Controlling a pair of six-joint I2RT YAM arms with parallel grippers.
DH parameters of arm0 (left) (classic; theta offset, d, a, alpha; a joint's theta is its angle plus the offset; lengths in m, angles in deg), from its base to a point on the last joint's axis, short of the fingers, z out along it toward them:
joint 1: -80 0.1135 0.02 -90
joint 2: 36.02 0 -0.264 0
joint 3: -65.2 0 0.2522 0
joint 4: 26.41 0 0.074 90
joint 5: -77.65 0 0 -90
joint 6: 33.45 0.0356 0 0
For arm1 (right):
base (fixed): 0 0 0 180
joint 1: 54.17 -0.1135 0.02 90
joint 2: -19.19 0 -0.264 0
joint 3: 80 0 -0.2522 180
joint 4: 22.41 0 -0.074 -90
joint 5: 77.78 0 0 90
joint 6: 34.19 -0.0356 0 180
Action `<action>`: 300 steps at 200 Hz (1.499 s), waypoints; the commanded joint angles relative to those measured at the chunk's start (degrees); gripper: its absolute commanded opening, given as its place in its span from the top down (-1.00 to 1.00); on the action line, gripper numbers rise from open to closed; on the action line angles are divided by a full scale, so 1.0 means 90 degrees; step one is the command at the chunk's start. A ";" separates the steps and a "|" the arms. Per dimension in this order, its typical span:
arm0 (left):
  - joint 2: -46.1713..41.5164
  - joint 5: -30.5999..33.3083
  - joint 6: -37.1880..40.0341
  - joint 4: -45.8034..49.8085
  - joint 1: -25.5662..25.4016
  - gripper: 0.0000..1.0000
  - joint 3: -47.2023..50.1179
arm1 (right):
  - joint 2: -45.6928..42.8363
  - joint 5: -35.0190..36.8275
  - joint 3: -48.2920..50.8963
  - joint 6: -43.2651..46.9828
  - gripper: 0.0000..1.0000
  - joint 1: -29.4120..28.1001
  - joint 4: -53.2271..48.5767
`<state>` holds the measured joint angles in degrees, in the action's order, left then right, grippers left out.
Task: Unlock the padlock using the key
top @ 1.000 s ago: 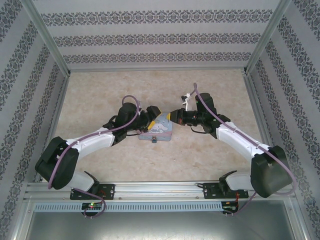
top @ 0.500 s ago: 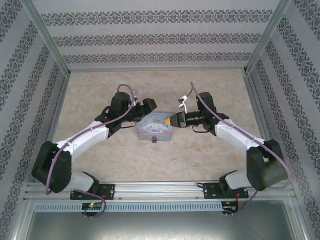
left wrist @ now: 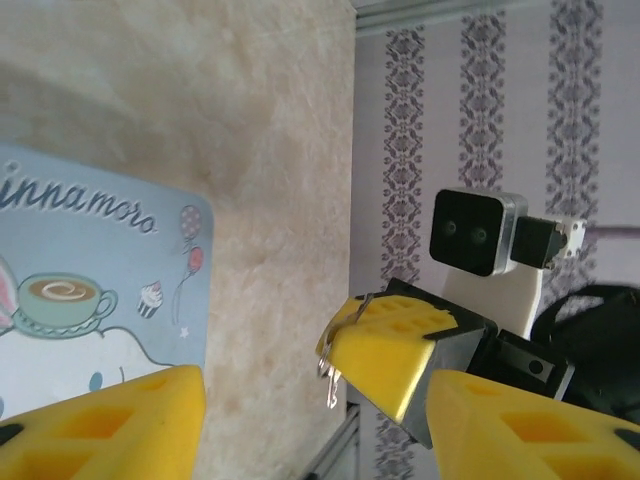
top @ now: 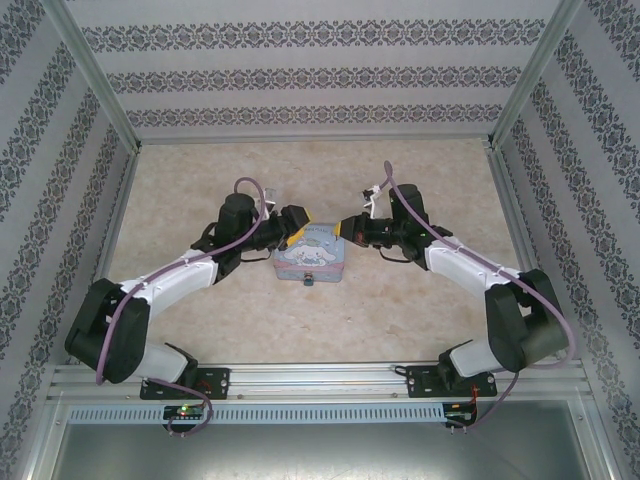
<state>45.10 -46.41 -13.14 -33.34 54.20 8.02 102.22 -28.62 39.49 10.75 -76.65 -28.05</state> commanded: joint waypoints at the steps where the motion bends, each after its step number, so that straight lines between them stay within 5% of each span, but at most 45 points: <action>1: 0.0126 0.0190 -0.1118 -0.1274 -0.0021 -0.16 0.0279 | 0.0033 0.1561 0.0039 -0.1284 1.00 -0.0375 0.0637; 42: 0.0137 0.0685 -0.1828 -0.1698 -0.0208 -0.35 0.0437 | 0.0105 0.3372 0.0158 -0.2775 1.00 -0.0996 0.1271; 82: 0.0238 0.1027 -0.2247 -0.2288 -0.0382 -0.34 0.0479 | 0.0252 0.4524 0.0340 -0.3827 1.00 -0.1382 0.1933; 181: 0.0766 0.1339 -0.2403 -0.2593 -0.0555 -0.19 0.0426 | 0.0432 0.4662 0.0286 -0.4346 1.00 -0.1699 0.2376; 300: 0.1148 0.1526 -0.2530 -0.2882 -0.0640 0.29 0.0255 | 0.0611 0.4615 0.0409 -0.4573 1.00 -0.1789 0.2655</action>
<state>54.61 -33.89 -35.32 -55.59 48.93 11.56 106.94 11.80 42.29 -29.75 -92.10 -6.06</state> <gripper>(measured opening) 0.369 0.064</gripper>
